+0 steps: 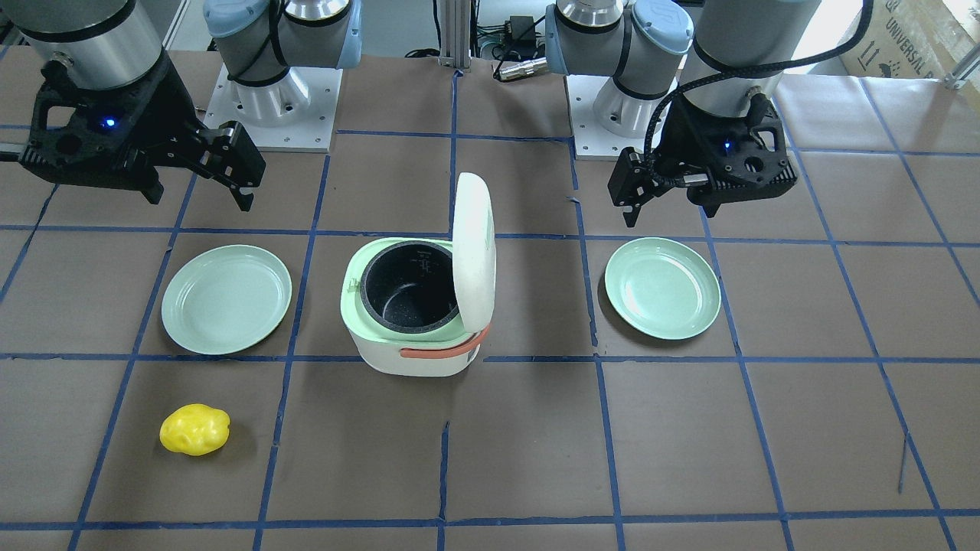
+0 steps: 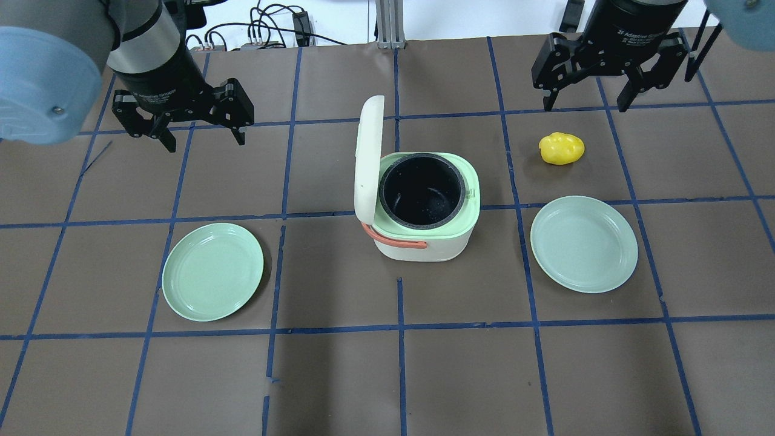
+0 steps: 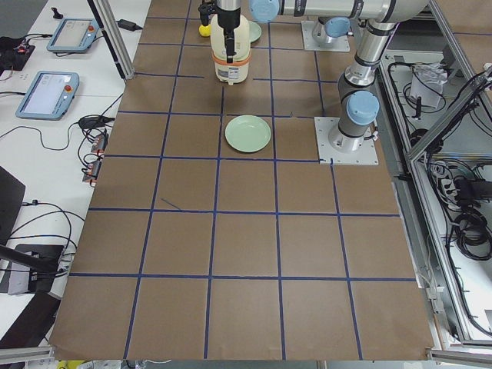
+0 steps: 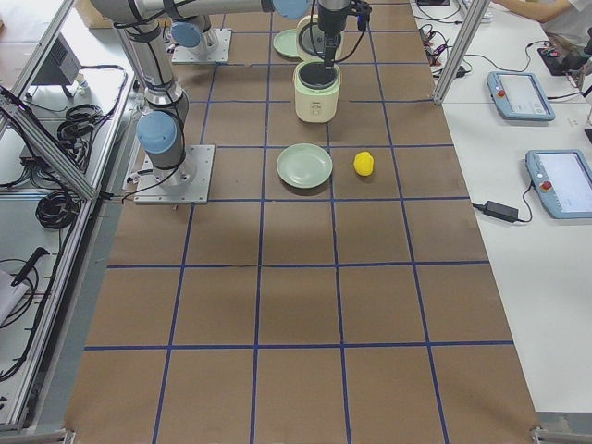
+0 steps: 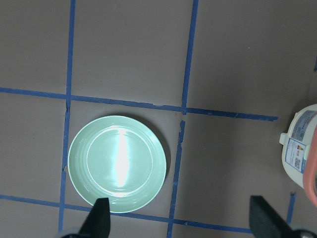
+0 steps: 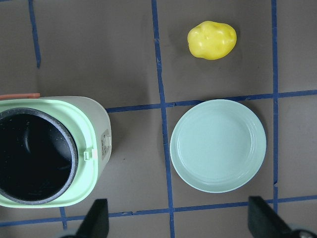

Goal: Press rice cooker button

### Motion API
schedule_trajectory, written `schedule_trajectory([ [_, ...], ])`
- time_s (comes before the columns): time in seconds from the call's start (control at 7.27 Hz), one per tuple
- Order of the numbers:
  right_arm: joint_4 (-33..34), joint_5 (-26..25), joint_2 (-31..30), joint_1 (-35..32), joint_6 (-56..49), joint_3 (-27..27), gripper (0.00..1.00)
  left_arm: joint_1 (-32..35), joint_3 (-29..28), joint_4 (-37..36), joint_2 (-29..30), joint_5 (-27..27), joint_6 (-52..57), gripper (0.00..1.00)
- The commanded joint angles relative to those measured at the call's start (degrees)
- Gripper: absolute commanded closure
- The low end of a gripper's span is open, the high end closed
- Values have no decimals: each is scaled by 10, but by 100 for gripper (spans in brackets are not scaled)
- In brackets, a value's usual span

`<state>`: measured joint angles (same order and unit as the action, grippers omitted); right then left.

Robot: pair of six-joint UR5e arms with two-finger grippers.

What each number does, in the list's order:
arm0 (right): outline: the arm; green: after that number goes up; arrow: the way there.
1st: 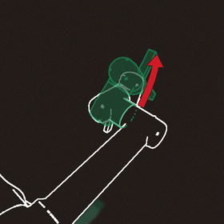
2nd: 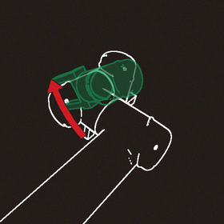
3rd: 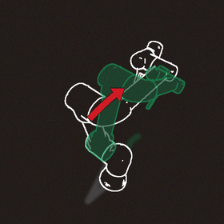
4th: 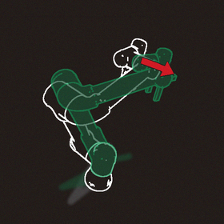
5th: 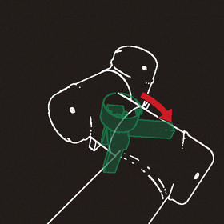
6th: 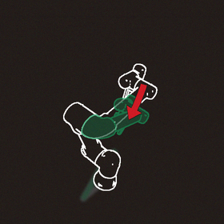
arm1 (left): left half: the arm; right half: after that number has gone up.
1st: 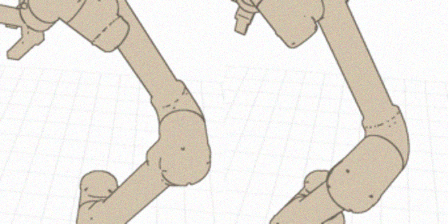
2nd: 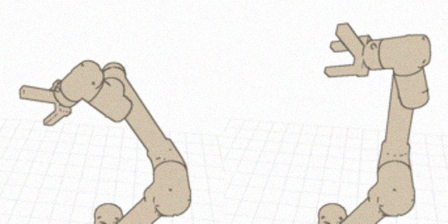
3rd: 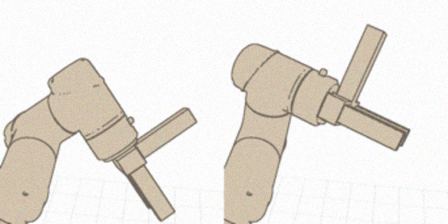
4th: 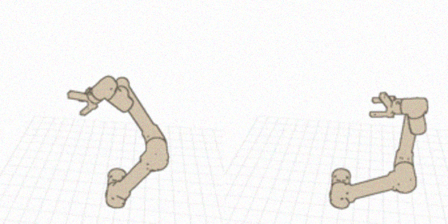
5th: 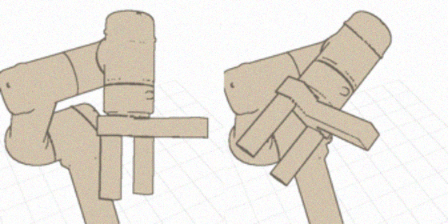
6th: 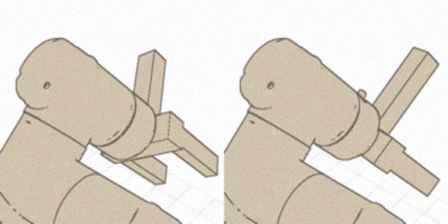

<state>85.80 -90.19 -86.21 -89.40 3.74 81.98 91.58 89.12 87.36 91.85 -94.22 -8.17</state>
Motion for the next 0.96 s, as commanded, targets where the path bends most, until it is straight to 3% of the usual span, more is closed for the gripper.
schedule_trajectory([
  [0.0,0,0,1,-2,1,-1,0,0,0,0,0,0,0,0],
  [0.83,-2,-16,3,-19,19,-2,0,0,0,0,0,0,0,0],
])
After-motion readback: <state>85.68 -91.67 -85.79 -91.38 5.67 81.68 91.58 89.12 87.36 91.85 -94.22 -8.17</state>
